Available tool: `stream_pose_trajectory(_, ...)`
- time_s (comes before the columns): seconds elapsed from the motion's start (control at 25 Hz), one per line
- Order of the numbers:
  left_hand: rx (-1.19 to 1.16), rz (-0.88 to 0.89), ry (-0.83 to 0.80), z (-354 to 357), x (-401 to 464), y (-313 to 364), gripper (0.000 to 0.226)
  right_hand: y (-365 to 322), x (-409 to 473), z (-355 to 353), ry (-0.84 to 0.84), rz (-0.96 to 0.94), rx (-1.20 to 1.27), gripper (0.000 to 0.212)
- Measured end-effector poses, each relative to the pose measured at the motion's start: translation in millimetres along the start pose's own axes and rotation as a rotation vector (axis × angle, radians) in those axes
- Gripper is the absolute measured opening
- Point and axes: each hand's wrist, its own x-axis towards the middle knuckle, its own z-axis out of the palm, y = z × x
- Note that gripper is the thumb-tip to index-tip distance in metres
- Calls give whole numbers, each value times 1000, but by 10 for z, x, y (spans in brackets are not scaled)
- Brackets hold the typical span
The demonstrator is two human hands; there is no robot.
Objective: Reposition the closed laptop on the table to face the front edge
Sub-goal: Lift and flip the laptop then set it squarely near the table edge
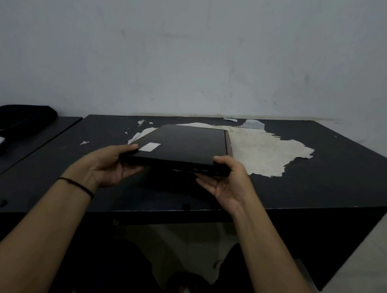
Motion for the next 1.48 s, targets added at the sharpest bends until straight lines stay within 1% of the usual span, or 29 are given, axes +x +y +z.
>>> stream_pose_trajectory(0.08,-87,23,-13,130,-214,-68,16,-97,3,52,62,-63,106,47)
stream_pose_trajectory(0.16,-199,42,-7,382,-386,-189,20,-65,-45,156,72,-137,200,55)
stream_pose_trajectory(0.24,-233,23,-17,656,-483,-370,19,91,-90,291,34,-178,169,59)
stream_pose_trajectory(0.28,-211,1,-28,771,-520,-481,18,174,-90,332,42,-202,142,57)
stream_pose_trajectory(0.36,-130,-21,-22,921,-564,-666,18,225,-48,342,134,-240,142,52)
stream_pose_trajectory(0.44,-75,-14,-7,967,-541,-754,23,149,34,272,218,-235,161,46)
stream_pose_trajectory(0.56,-8,-66,-27,940,-354,-739,38,8,176,104,262,-192,118,38)
stream_pose_trajectory(0.64,-104,-129,-68,934,-131,-627,48,-98,263,-22,270,-163,103,33)
stream_pose_trajectory(0.68,-184,-141,-62,942,7,-555,49,-167,314,-94,280,-155,86,31)
stream_pose_trajectory(0.72,-255,-144,-35,957,153,-486,45,-246,355,-166,292,-145,68,30)
stream_pose_trajectory(0.8,-328,-137,40,1026,408,-383,28,-394,426,-309,293,-119,21,31)
stream_pose_trajectory(0.88,-307,-142,94,1158,577,-362,15,-495,464,-410,310,-90,-56,35)
stream_pose_trajectory(0.92,-294,-142,117,1236,645,-382,15,-528,469,-429,327,-88,-110,38)
stream_pose_trajectory(0.96,-288,-137,136,1313,697,-403,17,-553,470,-438,341,-97,-172,44)
stream_pose_trajectory(1.0,-299,-128,144,1388,738,-419,19,-572,456,-443,346,-109,-254,57)
stream_pose_trajectory(1.08,-358,-112,162,1522,789,-431,29,-580,325,-427,347,-151,-506,94)
stream_pose_trajectory(1.12,-387,-108,173,1565,799,-437,33,-551,205,-418,339,-201,-650,104)
stream_pose_trajectory(1.16,-400,-100,170,1610,811,-442,35,-512,86,-411,322,-271,-790,108)
stream_pose_trajectory(1.24,-397,-68,183,1690,812,-456,36,-412,-86,-392,317,-389,-1054,107)
stream_pose_trajectory(1.28,-394,-58,200,1725,804,-465,36,-335,-121,-382,363,-448,-1271,104)
stream_pose_trajectory(1.36,-386,-58,219,1784,787,-484,36,-185,-101,-336,478,-641,-1762,96)
stream_pose_trajectory(1.4,-394,-63,210,1811,772,-490,36,-154,-51,-304,492,-707,-1924,90)
stream_pose_trajectory(1.48,-415,-79,166,1861,677,-494,36,-172,74,-243,471,-691,-2095,74)
